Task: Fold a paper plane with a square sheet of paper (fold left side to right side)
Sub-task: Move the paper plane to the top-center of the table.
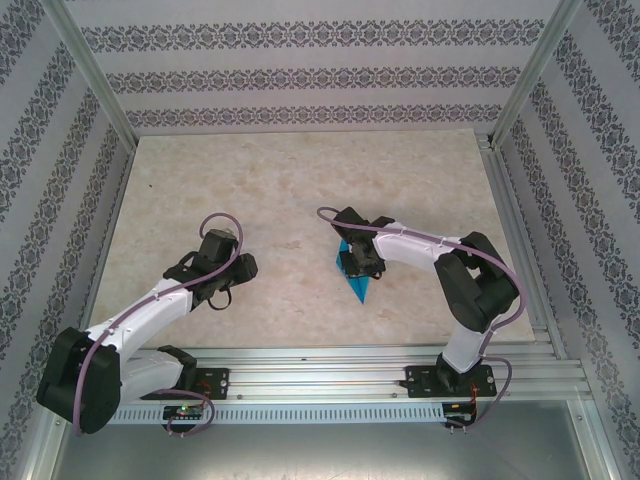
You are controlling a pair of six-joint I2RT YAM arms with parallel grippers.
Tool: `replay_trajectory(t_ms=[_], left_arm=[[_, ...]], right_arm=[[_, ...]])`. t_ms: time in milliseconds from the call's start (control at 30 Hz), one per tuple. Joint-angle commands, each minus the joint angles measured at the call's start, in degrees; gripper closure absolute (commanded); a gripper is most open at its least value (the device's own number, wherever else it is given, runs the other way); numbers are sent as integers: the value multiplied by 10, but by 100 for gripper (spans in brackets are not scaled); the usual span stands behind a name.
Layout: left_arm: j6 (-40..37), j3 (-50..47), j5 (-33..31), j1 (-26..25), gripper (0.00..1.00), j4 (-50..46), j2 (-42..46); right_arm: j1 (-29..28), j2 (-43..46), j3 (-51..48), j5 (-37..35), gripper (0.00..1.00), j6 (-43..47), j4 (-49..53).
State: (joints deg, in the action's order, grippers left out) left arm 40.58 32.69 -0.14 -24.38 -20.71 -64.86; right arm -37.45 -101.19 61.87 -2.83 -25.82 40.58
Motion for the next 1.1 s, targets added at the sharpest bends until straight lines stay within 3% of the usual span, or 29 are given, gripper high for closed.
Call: replay_trajectory(t_ms=[0,133,467,633,800,1067], left_arm=[[-13,19,-5,8,53,-2,-5],[-13,17,-4,8,53,0,-6],[-17,17,-7,8,53,-8,-1],[-17,19,-8,8,52,-12,0],[-19,23,-12,8,53,-15,0],[-22,31,-9,8,52,-21,1]], right_arm=[[-2,15,17,3,74,-8,15],[-6,16,30,-1,70,-10,22],[-12,-24,25,-6,73,-20,25],[1,-18,13,-9,82,-19,29],[25,9,15,-7,96,10,28],[98,0,86,31,98,103,33]])
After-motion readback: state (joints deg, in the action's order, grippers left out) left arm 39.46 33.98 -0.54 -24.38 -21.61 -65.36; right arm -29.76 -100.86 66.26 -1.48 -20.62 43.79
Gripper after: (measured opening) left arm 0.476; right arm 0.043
